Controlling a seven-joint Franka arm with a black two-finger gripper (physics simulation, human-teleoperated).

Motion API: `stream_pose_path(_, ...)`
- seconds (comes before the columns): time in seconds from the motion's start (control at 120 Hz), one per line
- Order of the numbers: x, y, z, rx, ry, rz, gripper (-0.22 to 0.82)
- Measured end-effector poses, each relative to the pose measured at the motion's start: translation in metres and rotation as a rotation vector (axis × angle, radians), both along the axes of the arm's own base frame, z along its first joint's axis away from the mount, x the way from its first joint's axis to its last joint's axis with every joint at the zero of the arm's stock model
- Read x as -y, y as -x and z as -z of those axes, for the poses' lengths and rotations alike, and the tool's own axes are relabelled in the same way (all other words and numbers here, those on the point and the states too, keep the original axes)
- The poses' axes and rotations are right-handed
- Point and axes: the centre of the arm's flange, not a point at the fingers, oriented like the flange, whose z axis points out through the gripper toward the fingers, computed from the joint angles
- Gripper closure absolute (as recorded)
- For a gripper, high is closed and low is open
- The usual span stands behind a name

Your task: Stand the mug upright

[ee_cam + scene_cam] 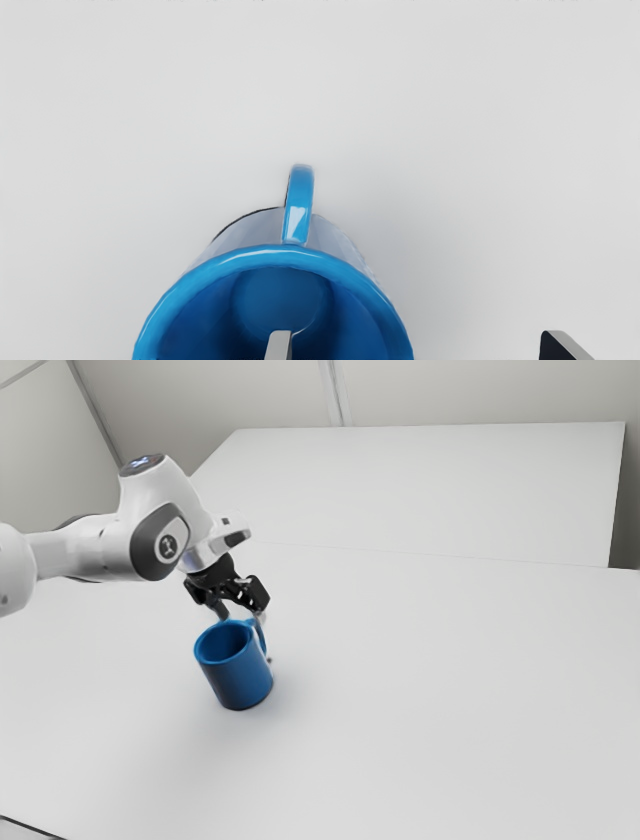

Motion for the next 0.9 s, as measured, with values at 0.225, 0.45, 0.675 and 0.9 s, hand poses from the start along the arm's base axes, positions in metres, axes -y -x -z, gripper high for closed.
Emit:
stream_pose_path(0.225,-0.003,-0.011,-0.034,-0.039,0.007,0.009,0.04)
stream_pose_path(0.45,0.0,-0.027,-0.064,-0.08,0.012,0.028,0.03)
stream_pose_path(0.675,0.002,-0.037,-0.113,-0.083,-0.013,0.048,0.02)
stream_pose_path(0.9,0.008,-0.035,-0.143,-0.089,-0.029,0.06,0.02)
